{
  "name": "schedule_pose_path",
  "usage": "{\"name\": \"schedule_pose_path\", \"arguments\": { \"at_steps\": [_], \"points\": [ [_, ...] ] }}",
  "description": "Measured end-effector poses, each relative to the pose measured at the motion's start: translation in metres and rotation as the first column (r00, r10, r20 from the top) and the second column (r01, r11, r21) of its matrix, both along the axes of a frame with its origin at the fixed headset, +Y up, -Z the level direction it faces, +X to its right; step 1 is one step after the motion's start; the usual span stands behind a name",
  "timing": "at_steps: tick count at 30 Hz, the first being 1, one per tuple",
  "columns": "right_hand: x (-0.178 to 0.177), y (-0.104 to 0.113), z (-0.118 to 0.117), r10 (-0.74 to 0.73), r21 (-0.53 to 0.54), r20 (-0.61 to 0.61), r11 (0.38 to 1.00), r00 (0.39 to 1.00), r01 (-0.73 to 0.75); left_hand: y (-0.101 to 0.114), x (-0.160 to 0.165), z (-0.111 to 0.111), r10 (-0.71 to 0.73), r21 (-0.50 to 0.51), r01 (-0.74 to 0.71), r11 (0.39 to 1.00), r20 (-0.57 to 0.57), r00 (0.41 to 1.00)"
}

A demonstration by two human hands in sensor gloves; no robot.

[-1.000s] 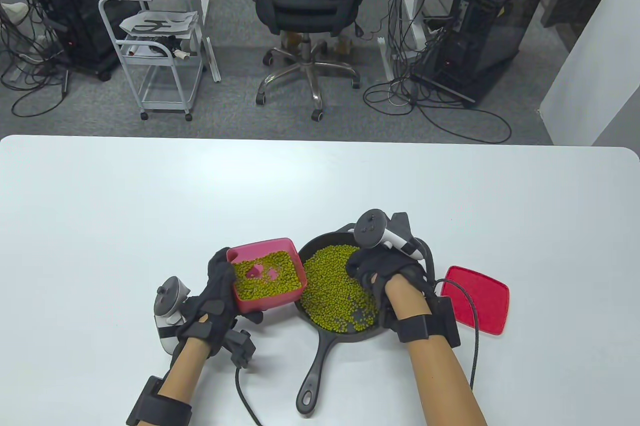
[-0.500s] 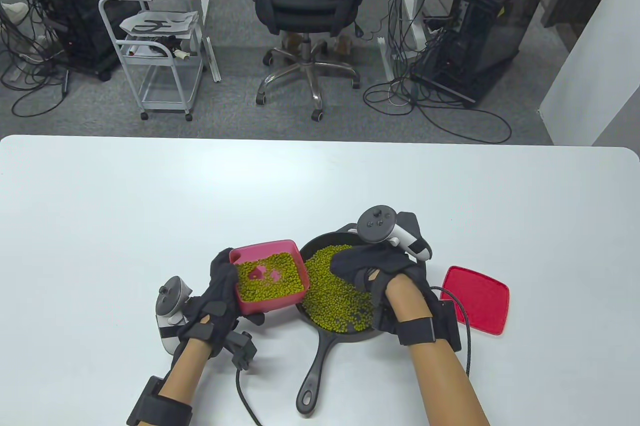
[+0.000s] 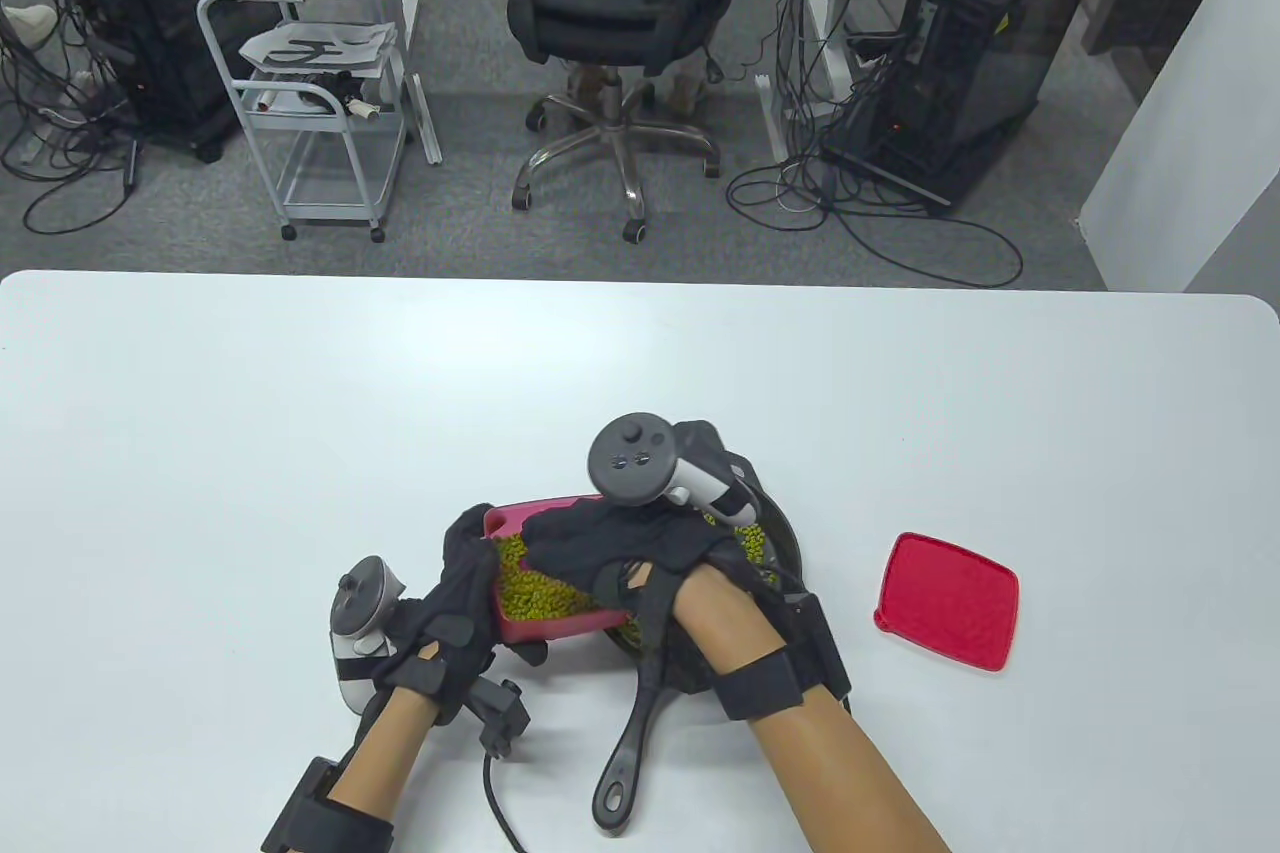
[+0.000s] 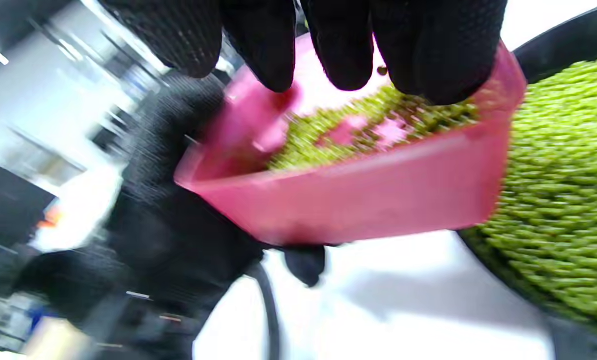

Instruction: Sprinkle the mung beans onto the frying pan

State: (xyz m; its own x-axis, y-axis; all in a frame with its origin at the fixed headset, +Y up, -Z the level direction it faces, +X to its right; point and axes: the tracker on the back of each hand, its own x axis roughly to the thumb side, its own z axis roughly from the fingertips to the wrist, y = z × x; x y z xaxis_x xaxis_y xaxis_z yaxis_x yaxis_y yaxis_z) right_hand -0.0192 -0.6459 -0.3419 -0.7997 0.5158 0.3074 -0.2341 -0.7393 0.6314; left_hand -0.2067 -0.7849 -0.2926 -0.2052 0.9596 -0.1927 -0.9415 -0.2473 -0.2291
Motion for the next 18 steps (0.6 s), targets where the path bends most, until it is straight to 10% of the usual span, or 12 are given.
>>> {"name": "schedule_pose_path", "arguments": {
  "at_steps": [10, 18],
  "points": [
    [-0.033, -0.022, -0.003, 0.175, -0.088, -0.004, 0.981, 0.985, -0.174, -0.002, 0.003, 0.002, 0.005, 0.006, -0.005, 1.000, -0.028, 1.000],
    [-0.053, -0.024, 0.000, 0.155, 0.069, -0.005, 0.986, 0.988, -0.155, -0.006, 0.003, 0.002, 0.038, -0.020, -0.039, 0.999, -0.049, 0.998]
  ]
}}
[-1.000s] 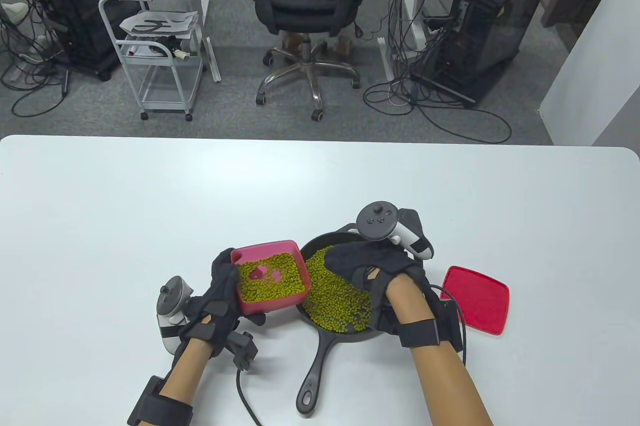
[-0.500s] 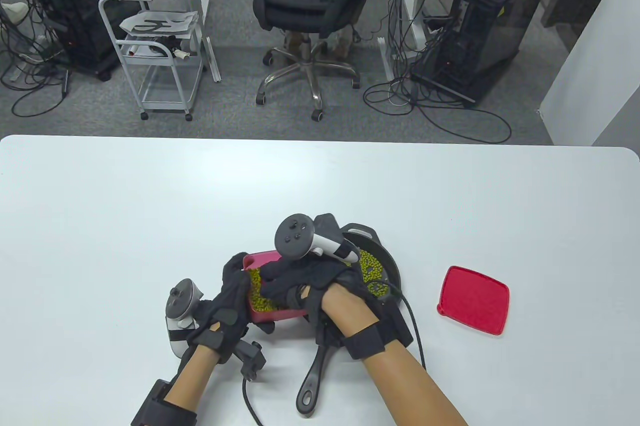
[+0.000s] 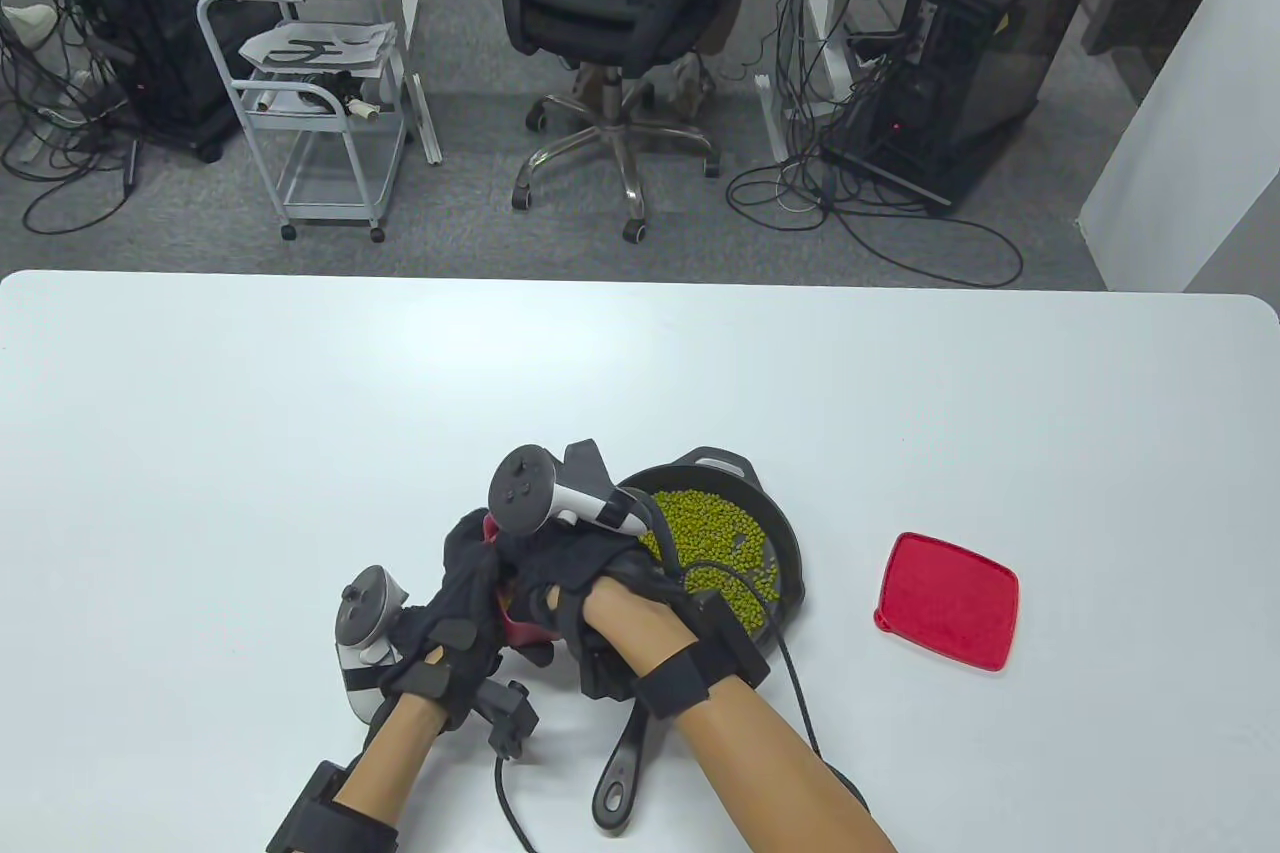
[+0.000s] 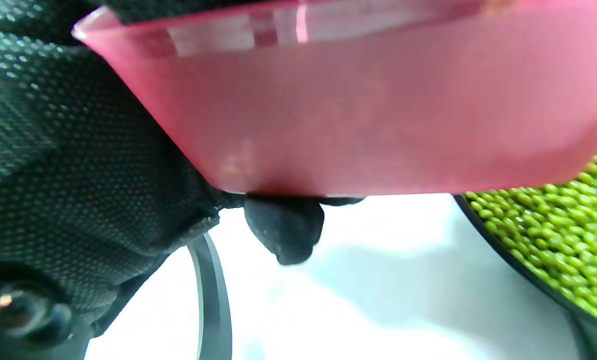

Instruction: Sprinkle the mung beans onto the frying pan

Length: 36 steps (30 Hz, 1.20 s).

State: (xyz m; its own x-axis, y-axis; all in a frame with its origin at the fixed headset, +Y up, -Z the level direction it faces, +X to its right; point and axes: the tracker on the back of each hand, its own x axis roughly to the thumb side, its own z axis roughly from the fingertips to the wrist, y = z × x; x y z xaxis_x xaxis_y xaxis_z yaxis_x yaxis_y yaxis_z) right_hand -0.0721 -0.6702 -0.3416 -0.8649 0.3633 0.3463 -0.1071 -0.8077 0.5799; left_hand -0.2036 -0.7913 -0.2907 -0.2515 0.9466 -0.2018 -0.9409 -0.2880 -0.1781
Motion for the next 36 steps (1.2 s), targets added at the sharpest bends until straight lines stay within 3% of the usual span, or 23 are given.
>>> {"name": "schedule_pose_path", "arguments": {
  "at_steps": [5, 10, 22, 28, 36],
  "points": [
    [0.004, -0.002, -0.003, -0.065, 0.068, 0.016, 0.996, 0.998, 0.064, 0.000, -0.001, -0.001, -0.003, -0.013, 0.003, 1.000, 0.000, 1.000],
    [0.017, 0.000, -0.012, -0.142, 0.022, 0.055, 0.990, 0.988, 0.141, 0.002, -0.001, -0.003, -0.007, -0.015, 0.008, 1.000, 0.018, 1.000],
    [0.082, 0.036, -0.042, -0.322, 0.100, 0.234, 0.946, 0.917, 0.307, 0.003, -0.008, -0.005, -0.017, -0.030, 0.017, 0.999, 0.014, 1.000],
    [0.126, 0.024, -0.063, -0.265, 0.140, 0.353, 0.963, 0.897, 0.230, 0.003, -0.011, -0.006, -0.015, -0.031, 0.016, 0.999, 0.006, 1.000],
    [0.170, -0.012, -0.081, -0.074, 0.165, 0.457, 0.986, 0.886, -0.002, 0.005, -0.012, -0.006, -0.015, -0.036, 0.015, 0.999, 0.002, 1.000]
  ]
}}
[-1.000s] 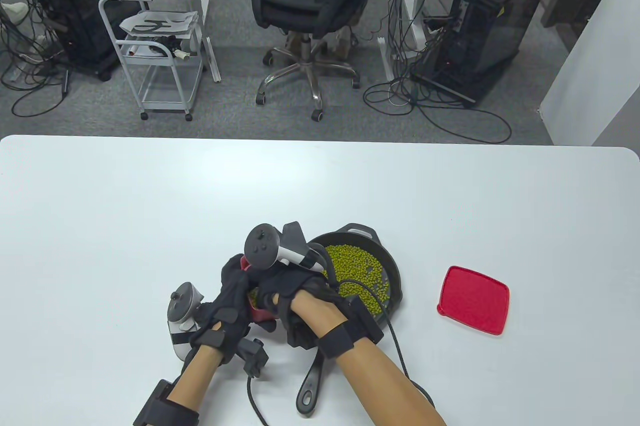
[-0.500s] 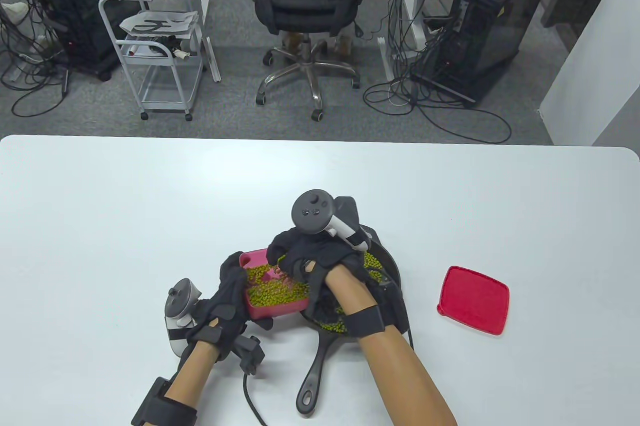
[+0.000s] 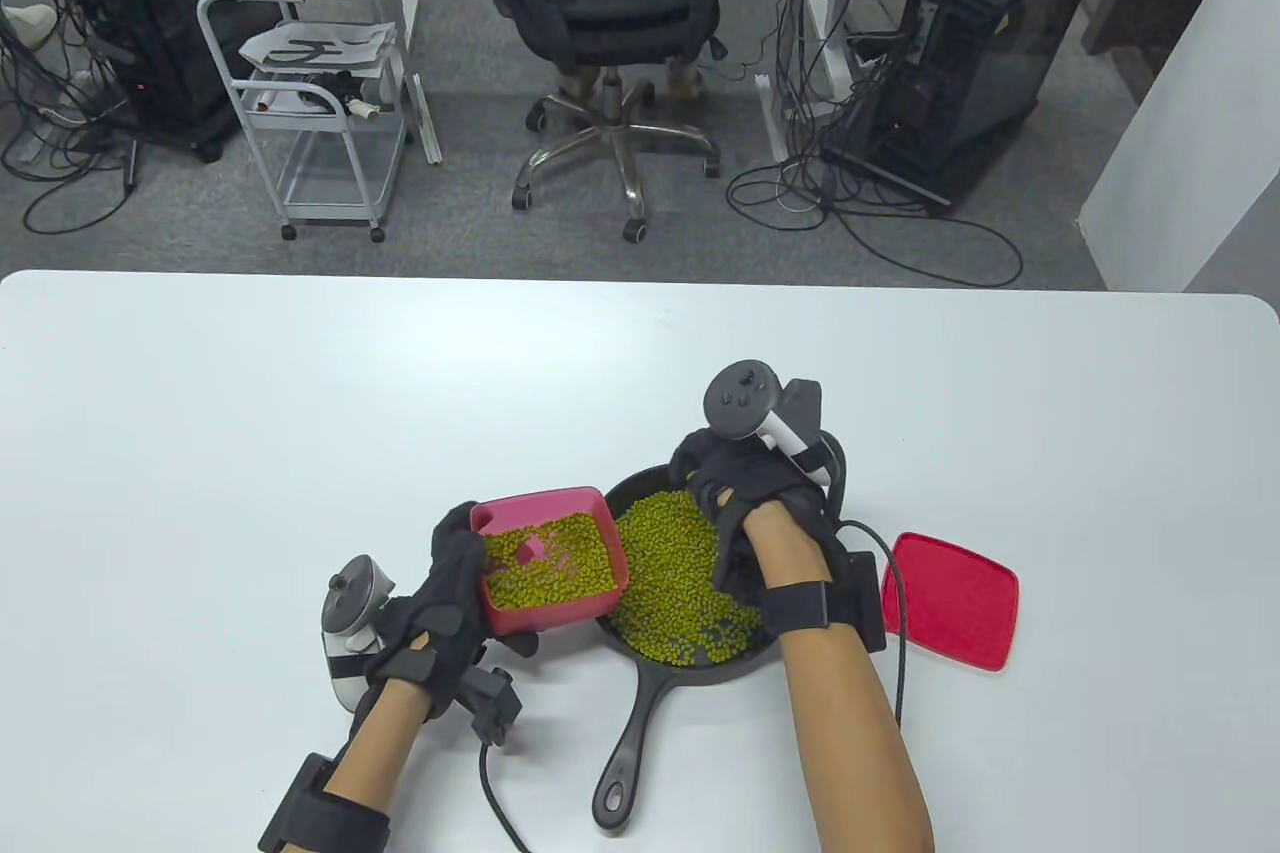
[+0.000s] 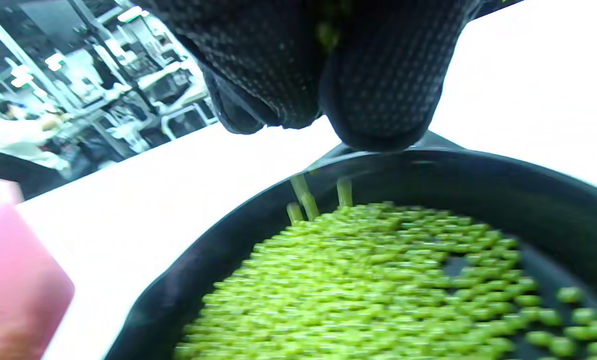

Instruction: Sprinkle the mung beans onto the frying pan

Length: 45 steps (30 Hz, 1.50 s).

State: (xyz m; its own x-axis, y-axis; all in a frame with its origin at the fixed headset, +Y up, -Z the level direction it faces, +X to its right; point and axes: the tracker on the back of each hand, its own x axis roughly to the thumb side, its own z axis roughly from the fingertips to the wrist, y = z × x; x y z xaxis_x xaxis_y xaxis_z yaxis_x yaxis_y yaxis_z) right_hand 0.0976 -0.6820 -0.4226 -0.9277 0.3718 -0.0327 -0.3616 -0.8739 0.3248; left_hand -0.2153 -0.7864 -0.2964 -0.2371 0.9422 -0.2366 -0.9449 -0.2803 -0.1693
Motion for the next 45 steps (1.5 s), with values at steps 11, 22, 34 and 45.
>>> {"name": "schedule_pose_path", "arguments": {
  "at_steps": [11, 22, 34, 45],
  "points": [
    [0.032, -0.023, 0.012, 0.138, -0.080, -0.051, 0.987, 0.989, -0.142, 0.001, 0.000, -0.001, -0.005, -0.001, 0.005, 1.000, 0.002, 1.000],
    [0.021, -0.030, 0.047, 0.122, -0.227, -0.212, 0.959, 0.970, -0.170, 0.003, -0.001, 0.000, 0.009, 0.014, -0.009, 1.000, 0.003, 1.000],
    [-0.007, -0.023, 0.065, 0.002, -0.293, -0.299, 0.951, 0.954, -0.094, 0.003, -0.002, 0.000, 0.020, 0.016, -0.020, 1.000, 0.001, 1.000],
    [-0.039, 0.050, 0.087, -0.220, -0.002, -0.370, 0.972, 0.903, 0.237, 0.003, 0.002, 0.000, -0.011, 0.027, 0.011, 1.000, 0.013, 1.000]
  ]
}}
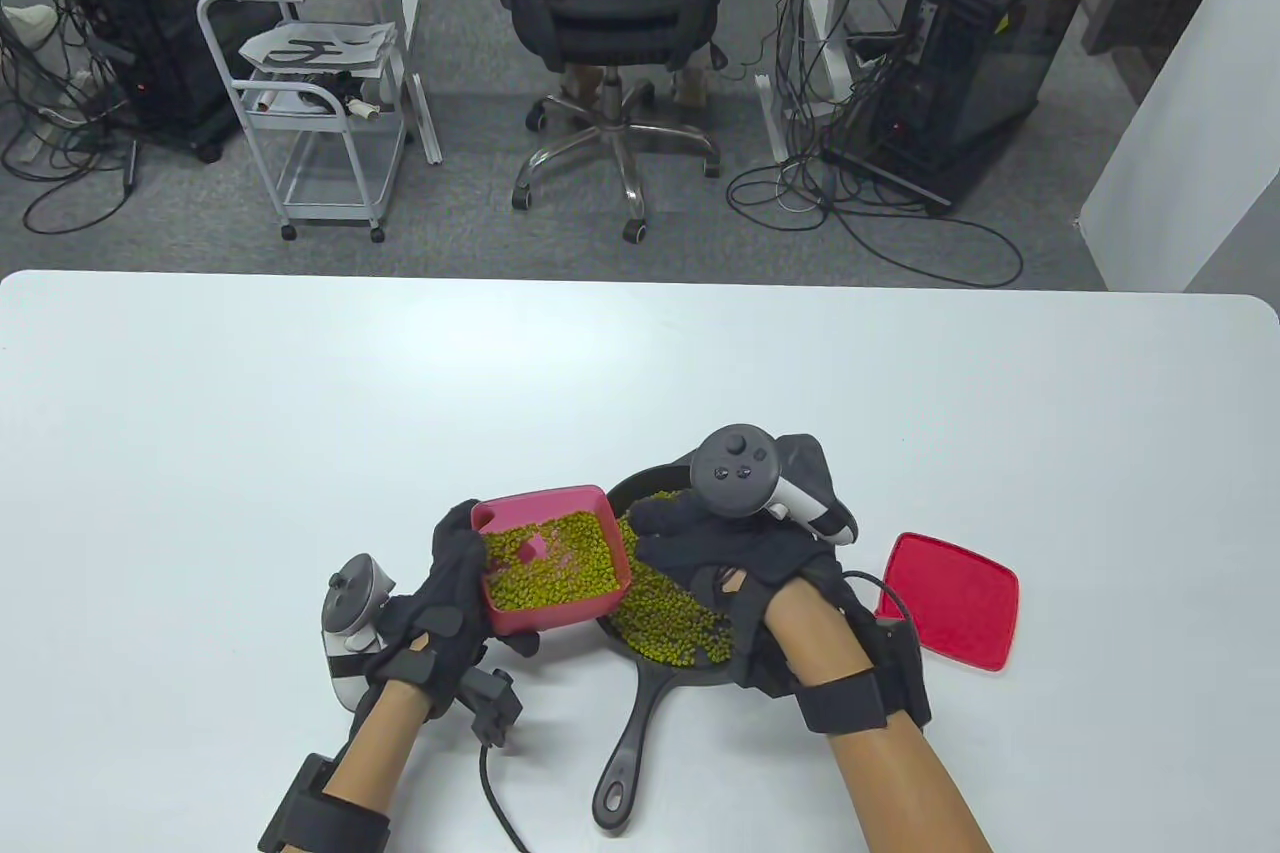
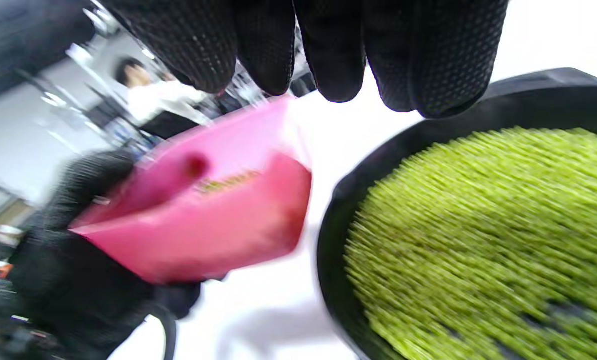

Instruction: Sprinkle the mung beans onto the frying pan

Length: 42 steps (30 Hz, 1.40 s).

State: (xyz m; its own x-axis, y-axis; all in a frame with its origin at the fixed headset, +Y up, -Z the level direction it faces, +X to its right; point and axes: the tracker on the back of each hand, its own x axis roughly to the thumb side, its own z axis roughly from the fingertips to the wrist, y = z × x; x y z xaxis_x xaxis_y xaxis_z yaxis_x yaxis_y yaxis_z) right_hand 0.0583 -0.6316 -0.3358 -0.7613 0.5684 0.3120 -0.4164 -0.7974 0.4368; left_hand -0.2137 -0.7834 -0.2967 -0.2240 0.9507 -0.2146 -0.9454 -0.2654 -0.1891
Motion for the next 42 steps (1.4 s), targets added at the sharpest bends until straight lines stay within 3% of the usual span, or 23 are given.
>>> {"name": "schedule_pose_path", "arguments": {
  "at_steps": [2, 5, 10, 16, 22, 27, 33, 42],
  "points": [
    [-0.020, 0.012, 0.010, -0.051, 0.083, -0.052, 0.995, 0.997, 0.055, 0.000, 0.003, 0.001, -0.004, 0.003, 0.004, 1.000, 0.010, 1.000],
    [-0.047, 0.014, 0.018, 0.012, 0.115, -0.127, 0.993, 0.992, 0.003, 0.002, 0.006, 0.003, -0.008, 0.013, 0.008, 1.000, 0.018, 1.000],
    [-0.085, -0.006, 0.018, 0.301, 0.157, -0.174, 0.949, 0.938, -0.275, 0.005, 0.008, 0.007, -0.005, 0.026, 0.004, 1.000, 0.029, 1.000],
    [-0.100, -0.028, 0.008, 0.413, 0.005, -0.180, 0.908, 0.893, -0.419, 0.005, 0.010, 0.007, -0.032, 0.043, 0.031, 0.999, 0.039, 0.999],
    [-0.106, -0.033, 0.003, 0.438, -0.010, -0.165, 0.895, 0.884, -0.445, 0.003, 0.015, 0.009, -0.010, 0.038, 0.009, 0.999, 0.028, 1.000],
    [-0.108, -0.037, 0.003, 0.374, 0.051, -0.177, 0.927, 0.910, -0.371, 0.002, 0.014, 0.008, -0.020, 0.036, 0.019, 0.999, 0.010, 1.000],
    [-0.098, -0.033, -0.005, 0.244, 0.046, -0.186, 0.970, 0.952, -0.240, 0.002, 0.014, 0.005, 0.007, 0.025, -0.008, 1.000, 0.021, 1.000],
    [-0.052, 0.001, -0.016, 0.065, 0.032, -0.117, 0.998, 0.991, -0.062, -0.001, -0.001, -0.001, -0.005, -0.002, 0.004, 1.000, -0.026, 1.000]
  ]
}}
